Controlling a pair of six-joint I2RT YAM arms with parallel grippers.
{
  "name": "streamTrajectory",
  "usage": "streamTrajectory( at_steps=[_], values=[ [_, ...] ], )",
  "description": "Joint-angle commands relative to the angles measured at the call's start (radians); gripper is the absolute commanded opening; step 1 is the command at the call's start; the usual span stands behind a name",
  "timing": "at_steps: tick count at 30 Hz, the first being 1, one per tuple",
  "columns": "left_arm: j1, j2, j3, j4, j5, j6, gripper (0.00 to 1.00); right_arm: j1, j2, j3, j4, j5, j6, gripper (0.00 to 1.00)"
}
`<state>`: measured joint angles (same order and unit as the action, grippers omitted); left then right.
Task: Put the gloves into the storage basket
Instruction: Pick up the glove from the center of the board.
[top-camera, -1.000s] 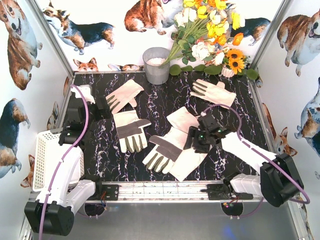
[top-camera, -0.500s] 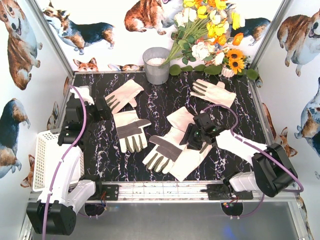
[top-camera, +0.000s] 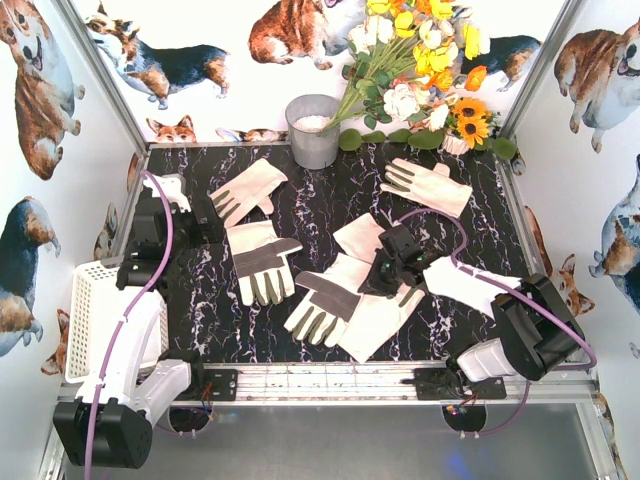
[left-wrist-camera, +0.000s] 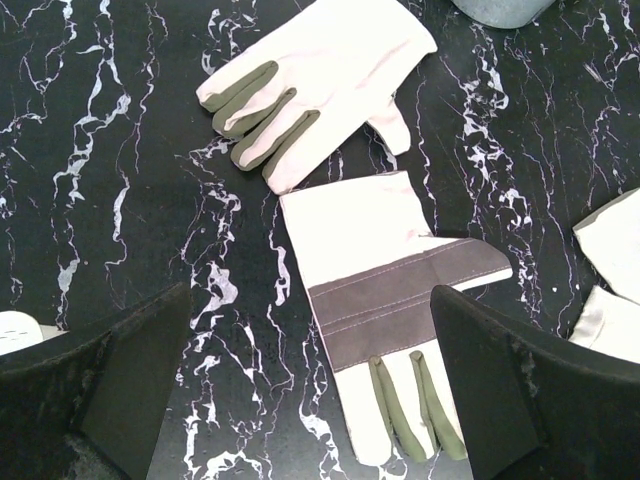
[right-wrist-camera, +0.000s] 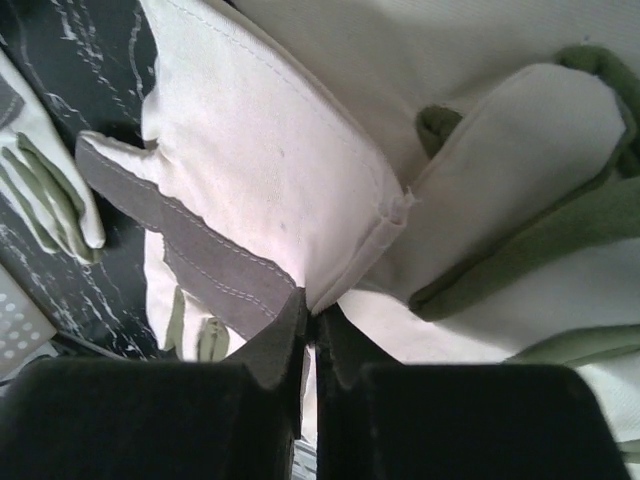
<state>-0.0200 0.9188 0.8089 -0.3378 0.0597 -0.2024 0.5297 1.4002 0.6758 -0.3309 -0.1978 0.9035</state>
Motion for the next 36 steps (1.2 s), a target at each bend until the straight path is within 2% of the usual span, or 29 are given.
streamTrajectory(
  at_steps=[1,7,13,18,22,26,31,36],
  values=[
    [0.008,0.002,0.003,0.002,0.013,-0.002,1.0,0.006,-0.047,0.077,0.054,0.017,-0.021,0.0],
    [0.008,0.023,0.005,0.013,0.063,0.004,1.0,0.005,-0.05,0.227,-0.101,0.024,-0.163,0.0],
    [0.008,0.035,-0.006,0.065,0.2,0.011,1.0,0.004,-0.065,0.305,-0.106,-0.137,-0.229,0.0],
    [0.004,0.012,-0.08,0.222,0.492,-0.025,1.0,0.004,-0.078,0.358,-0.052,-0.394,-0.291,0.0],
    [-0.041,0.04,-0.099,0.345,0.731,-0.071,1.0,0.004,-0.114,0.414,-0.108,-0.554,-0.406,0.0],
    [-0.102,0.025,-0.092,0.336,0.82,-0.072,1.0,0.004,-0.172,0.45,-0.171,-0.648,-0.47,0.0],
    [-0.142,-0.048,-0.087,0.322,0.941,-0.133,1.0,0.004,-0.232,0.393,-0.046,-0.804,-0.399,0.0],
    [-0.2,-0.061,0.025,0.17,0.975,-0.083,1.0,0.006,-0.309,0.321,0.082,-0.841,-0.331,0.0]
  ],
)
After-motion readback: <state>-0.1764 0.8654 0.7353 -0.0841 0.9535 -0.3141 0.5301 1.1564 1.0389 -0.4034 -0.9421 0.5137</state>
